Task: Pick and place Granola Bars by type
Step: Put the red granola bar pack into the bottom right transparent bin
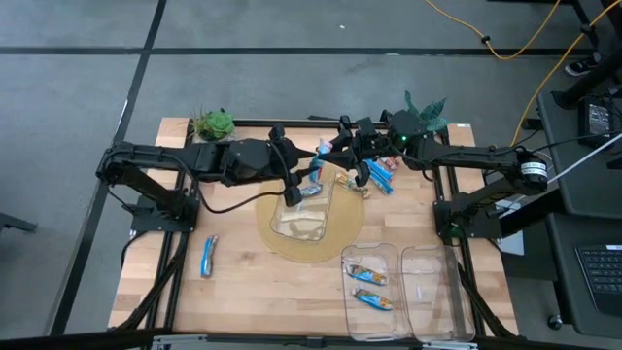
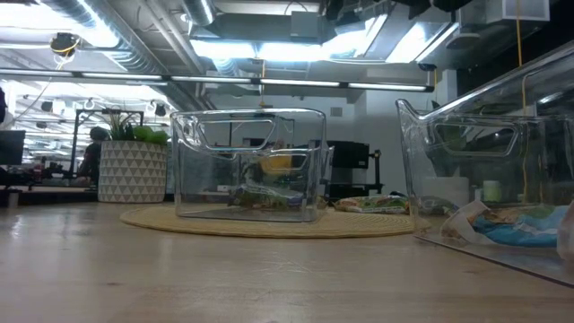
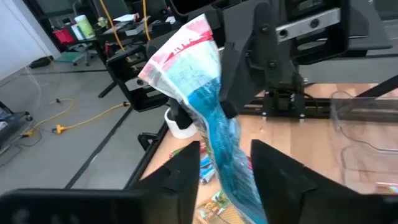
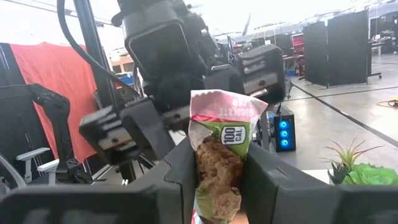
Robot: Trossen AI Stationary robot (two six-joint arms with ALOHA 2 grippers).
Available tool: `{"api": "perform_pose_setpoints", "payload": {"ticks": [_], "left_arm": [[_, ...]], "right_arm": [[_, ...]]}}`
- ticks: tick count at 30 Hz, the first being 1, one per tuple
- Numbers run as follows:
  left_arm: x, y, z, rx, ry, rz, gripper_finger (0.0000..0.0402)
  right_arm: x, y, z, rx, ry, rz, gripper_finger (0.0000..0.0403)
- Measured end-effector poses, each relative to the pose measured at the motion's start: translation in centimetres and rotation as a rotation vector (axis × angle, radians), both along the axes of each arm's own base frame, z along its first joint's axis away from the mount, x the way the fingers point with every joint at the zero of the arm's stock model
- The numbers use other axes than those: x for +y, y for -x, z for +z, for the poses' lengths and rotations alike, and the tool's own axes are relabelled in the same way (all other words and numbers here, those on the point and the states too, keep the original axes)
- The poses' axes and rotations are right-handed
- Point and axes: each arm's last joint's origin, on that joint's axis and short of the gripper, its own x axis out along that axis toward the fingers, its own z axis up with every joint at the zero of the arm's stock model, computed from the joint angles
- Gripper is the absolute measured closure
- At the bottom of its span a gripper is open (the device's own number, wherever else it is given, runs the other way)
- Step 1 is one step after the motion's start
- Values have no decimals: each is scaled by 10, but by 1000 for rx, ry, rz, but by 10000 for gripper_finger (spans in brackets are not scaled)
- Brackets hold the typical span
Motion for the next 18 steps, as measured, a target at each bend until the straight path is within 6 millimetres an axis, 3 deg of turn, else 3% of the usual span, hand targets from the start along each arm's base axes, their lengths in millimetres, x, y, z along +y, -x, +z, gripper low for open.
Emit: {"api": "perform_pose_setpoints", "payload": {"ticks": [5, 10, 18], "left_arm": [[-1, 10, 9, -31, 9, -16, 224], [0, 24, 16, -35, 9, 16, 216], [2, 33, 12, 15, 45, 63, 215]], "right_arm": [[0, 1, 0, -6, 24, 6, 302], [3, 5, 1, 8, 85, 35, 302], [10, 33, 11, 103, 159, 29, 301]]}}
